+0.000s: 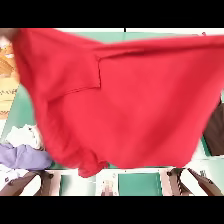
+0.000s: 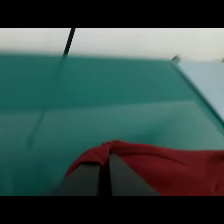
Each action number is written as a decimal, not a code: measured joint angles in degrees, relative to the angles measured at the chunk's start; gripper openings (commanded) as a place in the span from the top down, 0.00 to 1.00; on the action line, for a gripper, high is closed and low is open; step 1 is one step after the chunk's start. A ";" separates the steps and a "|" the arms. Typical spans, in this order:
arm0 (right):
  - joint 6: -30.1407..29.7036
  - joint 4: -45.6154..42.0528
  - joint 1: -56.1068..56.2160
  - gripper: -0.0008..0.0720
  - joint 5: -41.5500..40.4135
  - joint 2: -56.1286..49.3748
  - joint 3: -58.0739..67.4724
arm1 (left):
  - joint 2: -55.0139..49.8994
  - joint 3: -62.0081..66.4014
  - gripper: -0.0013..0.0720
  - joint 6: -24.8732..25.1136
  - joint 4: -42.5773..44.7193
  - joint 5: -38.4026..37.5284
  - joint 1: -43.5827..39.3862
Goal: Fold the shirts.
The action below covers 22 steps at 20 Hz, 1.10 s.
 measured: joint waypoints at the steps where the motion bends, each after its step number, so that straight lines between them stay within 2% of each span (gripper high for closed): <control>1: -1.73 0.44 2.16 0.96 -3.23 -3.72 -3.21 | -2.49 -4.46 0.94 2.69 -2.86 2.73 -0.13; 3: -4.09 0.48 5.07 0.96 -8.87 -12.17 -6.93 | -10.51 -10.86 0.94 7.76 -7.08 7.76 -1.09; 6: -5.88 0.92 7.41 0.96 -14.03 -25.68 -6.95 | -22.38 -13.03 0.94 12.87 -12.61 13.20 -3.10; 9: -6.64 1.14 8.17 0.96 -16.68 -36.98 -2.25 | -32.63 -8.87 0.94 15.82 -15.78 16.09 -4.98; 12: -7.02 1.36 8.59 0.96 -17.35 -43.47 3.76 | -37.90 -3.06 0.94 16.94 -17.14 18.14 -5.44; 15: -7.17 1.09 8.59 0.96 -16.00 -46.03 8.48 | -40.11 1.01 0.94 16.72 -17.22 18.75 -5.27; 18: -7.10 -2.12 7.80 0.96 -10.25 -46.23 10.54 | -40.96 2.62 0.95 14.64 -13.70 14.49 -4.92; 22: -4.66 -10.86 6.99 0.96 -4.02 -41.92 5.31 | -41.35 3.34 0.94 5.95 0.22 5.75 -4.70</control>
